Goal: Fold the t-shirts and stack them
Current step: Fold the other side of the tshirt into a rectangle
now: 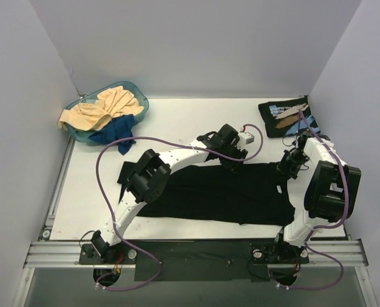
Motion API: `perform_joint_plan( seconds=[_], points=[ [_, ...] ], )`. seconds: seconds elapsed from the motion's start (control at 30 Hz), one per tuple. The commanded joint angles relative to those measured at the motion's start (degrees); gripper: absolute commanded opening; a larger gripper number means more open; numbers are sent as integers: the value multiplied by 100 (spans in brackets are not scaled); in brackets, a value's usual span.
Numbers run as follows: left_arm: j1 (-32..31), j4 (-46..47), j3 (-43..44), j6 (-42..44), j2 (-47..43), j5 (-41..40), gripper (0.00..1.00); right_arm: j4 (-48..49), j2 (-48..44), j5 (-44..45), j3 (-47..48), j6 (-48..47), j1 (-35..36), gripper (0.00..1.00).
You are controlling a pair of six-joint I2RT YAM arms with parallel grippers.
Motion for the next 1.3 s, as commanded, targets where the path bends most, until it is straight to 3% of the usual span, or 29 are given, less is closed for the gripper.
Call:
perform_joint_plan(
  seconds=[0.0,0.4,0.47,0.5,0.53,0.57,0.6,0.87,1.27],
  points=[
    [18,66,427,-50,115,-322,49,-345,-328,-146,-69,-61,-22,0],
    [-52,-40,507,152,378,-463,50,-345,-293,-164,-70,-97,-22,0],
    [-52,-66,542,126,448,-384,40,-362,-310,-199,-34,-97,-22,0],
    [-61,-66,550,109,458,-349,25,-363,-302,-225,-17,-97,-30,0],
    [-61,-49,559,100,458,-331,19,-397,-328,-234,18,-97,-30,0],
    [-61,-66,594,100,449,-287,5,-406,-328,-234,36,-105,-30,0],
    [-52,-118,647,91,431,-269,0,-424,-345,-234,45,-105,-30,0],
    [88,-479,788,73,-16,-182,0,-679,-503,-173,194,-219,-30,0],
    [238,-1006,744,21,-597,591,0,-1600,-1171,-119,308,-369,-22,0]
  ],
)
